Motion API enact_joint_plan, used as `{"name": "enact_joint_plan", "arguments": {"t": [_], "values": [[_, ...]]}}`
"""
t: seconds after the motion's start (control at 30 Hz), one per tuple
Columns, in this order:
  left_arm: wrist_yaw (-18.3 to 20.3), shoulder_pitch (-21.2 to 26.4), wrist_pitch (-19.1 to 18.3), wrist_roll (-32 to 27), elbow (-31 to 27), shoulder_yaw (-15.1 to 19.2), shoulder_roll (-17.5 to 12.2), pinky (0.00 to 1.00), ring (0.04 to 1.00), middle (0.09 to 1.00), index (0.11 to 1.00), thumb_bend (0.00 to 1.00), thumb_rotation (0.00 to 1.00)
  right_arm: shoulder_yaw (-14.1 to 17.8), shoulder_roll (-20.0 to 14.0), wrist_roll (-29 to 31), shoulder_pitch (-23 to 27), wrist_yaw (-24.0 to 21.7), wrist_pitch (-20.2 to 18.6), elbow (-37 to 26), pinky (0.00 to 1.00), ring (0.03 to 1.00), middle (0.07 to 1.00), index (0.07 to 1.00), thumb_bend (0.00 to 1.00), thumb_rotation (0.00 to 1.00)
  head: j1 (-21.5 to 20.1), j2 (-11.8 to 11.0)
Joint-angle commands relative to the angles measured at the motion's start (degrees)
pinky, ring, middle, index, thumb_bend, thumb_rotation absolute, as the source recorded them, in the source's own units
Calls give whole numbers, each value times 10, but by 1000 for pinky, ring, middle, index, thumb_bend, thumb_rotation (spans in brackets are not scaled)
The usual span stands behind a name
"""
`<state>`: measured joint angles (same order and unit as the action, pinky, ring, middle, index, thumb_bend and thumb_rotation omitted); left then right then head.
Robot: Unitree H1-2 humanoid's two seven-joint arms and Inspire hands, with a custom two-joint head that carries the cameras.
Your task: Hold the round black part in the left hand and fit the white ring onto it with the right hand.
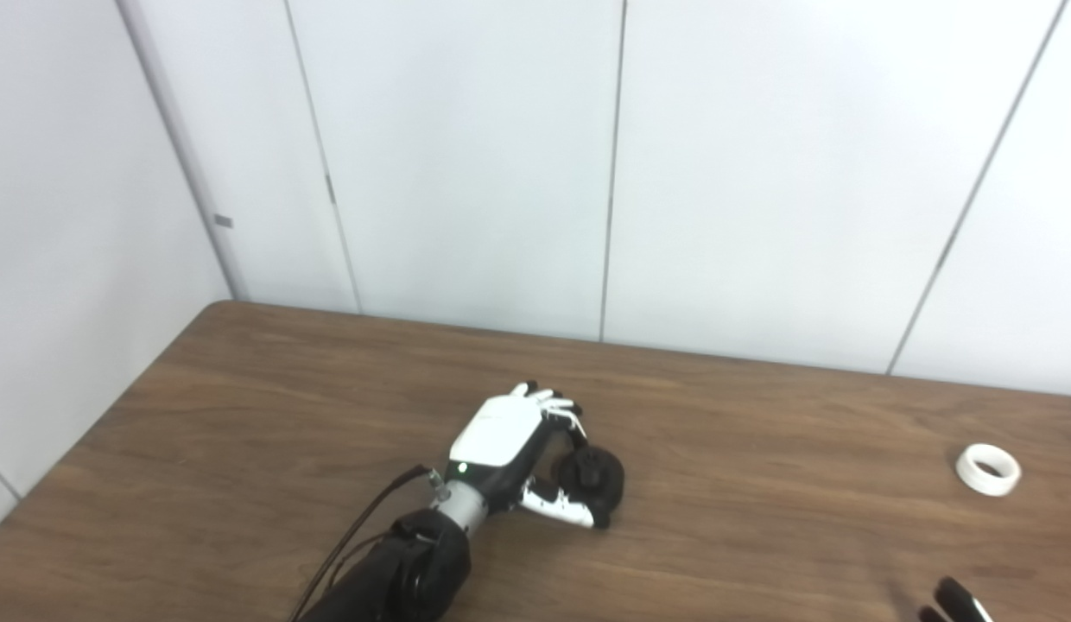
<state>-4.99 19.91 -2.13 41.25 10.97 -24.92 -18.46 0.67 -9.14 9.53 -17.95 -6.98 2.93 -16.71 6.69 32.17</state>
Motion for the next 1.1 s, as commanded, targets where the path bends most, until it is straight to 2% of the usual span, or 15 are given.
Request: {"name": "enact_joint_plan", "arguments": {"t": [0.0, 0.17, 0.3, 0.53, 0.7, 0.8, 1.07], "values": [[32, -3, 0, 20, -17, -14, -6, 1000, 928, 848, 478, 517, 52, -9, 16, -8, 10, 2, -4, 11, 823, 944, 959, 909, 737, 891, -7, 0], [70, -16, 5, 24, -50, -25, -8, 1000, 954, 867, 479, 517, 50, -15, 27, -9, 19, 8, -2, 12, 808, 930, 952, 893, 766, 878, -39, 5], [71, -29, 36, 23, -58, -29, -13, 1000, 950, 863, 479, 517, 50, -24, 35, -21, 23, 19, 7, 16, 776, 903, 931, 886, 739, 877, -74, -3], [73, -45, 80, 40, -77, -39, -25, 1000, 944, 856, 480, 516, 50, -40, 41, -42, 27, 37, 10, 13, 784, 911, 937, 897, 765, 876, -103, 6], [82, -46, 93, 48, -74, -42, -28, 1000, 960, 860, 480, 515, 48, -51, 41, -49, 31, 47, 15, 11, 804, 931, 954, 914, 752, 911, -118, 16], [80, -46, 102, 52, -65, -44, -34, 1000, 958, 852, 480, 516, 49, -54, 44, -53, 33, 54, 20, 13, 816, 933, 953, 911, 703, 925, -126, 20], [105, -53, 100, 53, -76, -41, -48, 1000, 973, 866, 481, 516, 49, -70, 46, -68, 35, 71, 12, 0, 807, 926, 951, 907, 705, 932, -155, 30]]}}
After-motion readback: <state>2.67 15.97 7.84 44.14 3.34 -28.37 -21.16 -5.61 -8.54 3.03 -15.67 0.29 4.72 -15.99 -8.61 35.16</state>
